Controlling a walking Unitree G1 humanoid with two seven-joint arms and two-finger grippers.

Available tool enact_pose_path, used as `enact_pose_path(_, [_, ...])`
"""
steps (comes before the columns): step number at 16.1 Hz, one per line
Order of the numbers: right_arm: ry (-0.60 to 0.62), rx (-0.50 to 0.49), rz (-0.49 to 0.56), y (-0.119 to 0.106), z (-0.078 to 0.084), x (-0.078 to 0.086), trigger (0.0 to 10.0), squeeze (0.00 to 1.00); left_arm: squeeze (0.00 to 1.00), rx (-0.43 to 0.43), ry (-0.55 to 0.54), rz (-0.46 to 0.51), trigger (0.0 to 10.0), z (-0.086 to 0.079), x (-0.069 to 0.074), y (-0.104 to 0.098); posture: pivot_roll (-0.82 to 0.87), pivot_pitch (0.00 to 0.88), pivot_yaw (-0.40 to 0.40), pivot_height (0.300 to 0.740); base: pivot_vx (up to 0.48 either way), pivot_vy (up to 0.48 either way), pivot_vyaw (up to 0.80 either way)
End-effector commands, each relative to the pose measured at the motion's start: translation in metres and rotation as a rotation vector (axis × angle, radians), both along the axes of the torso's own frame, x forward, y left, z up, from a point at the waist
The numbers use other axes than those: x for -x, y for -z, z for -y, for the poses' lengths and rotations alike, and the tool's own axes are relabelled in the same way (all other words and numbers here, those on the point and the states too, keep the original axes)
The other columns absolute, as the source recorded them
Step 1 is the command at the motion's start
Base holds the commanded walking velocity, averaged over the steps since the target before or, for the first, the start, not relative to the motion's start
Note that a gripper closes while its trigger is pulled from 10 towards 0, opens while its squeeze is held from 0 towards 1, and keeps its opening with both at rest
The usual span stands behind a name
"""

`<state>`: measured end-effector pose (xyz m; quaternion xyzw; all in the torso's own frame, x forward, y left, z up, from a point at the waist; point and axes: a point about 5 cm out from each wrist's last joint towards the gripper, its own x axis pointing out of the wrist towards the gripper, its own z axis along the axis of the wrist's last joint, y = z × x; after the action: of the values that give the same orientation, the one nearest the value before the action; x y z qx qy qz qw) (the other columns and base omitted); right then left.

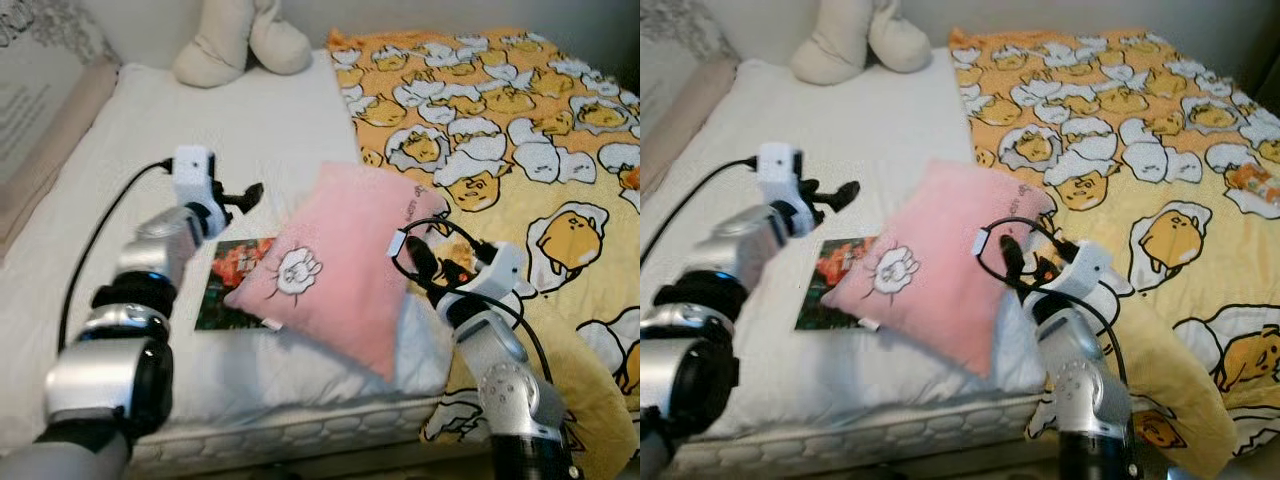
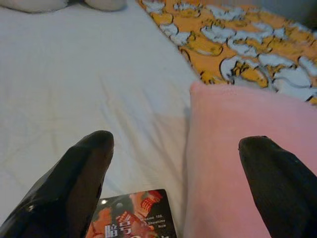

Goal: Clean up the room

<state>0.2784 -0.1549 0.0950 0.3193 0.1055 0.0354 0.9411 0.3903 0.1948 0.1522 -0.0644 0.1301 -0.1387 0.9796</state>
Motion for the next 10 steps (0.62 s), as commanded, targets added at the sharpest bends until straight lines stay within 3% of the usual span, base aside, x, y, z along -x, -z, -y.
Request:
enact_pose_path(1, [-0.012, 0.017, -0.021, 0.004, 0.002, 0.005, 10.0, 0.0, 0.0, -0.017, 0.012, -0.007, 10.0, -0.002, -0.002, -0.004, -0.25, 0.004, 0.082, 0.74, 0.0, 0.0, 0.0])
enact_pose_path(3, [-0.024, 0.033, -0.064, 0.021, 0.003, 0.004, 10.0, 0.0, 0.0, -0.046, 0.009, -0.055, 10.0, 0.002, 0.0, 0.009, -0.25, 0.03, 0.077, 0.74, 0.0, 0.0, 0.0])
enact_pose_path(7, [-0.067, 0.028, -0.132, 0.049, -0.002, -0.008, 10.0, 0.0, 0.0, -0.042, 0.042, -0.126, 10.0, 0.029, 0.004, 0.031, -0.25, 0.095, 0.075, 0.74, 0.0, 0.0, 0.0])
enact_pose_path(10, [-0.133, 0.033, -0.159, 0.059, -0.022, -0.03, 10.0, 0.0, 0.0, -0.124, -0.02, -0.198, 10.0, 0.031, 0.015, 0.059, -0.26, 0.128, 0.088, 0.74, 0.0, 0.0, 0.0])
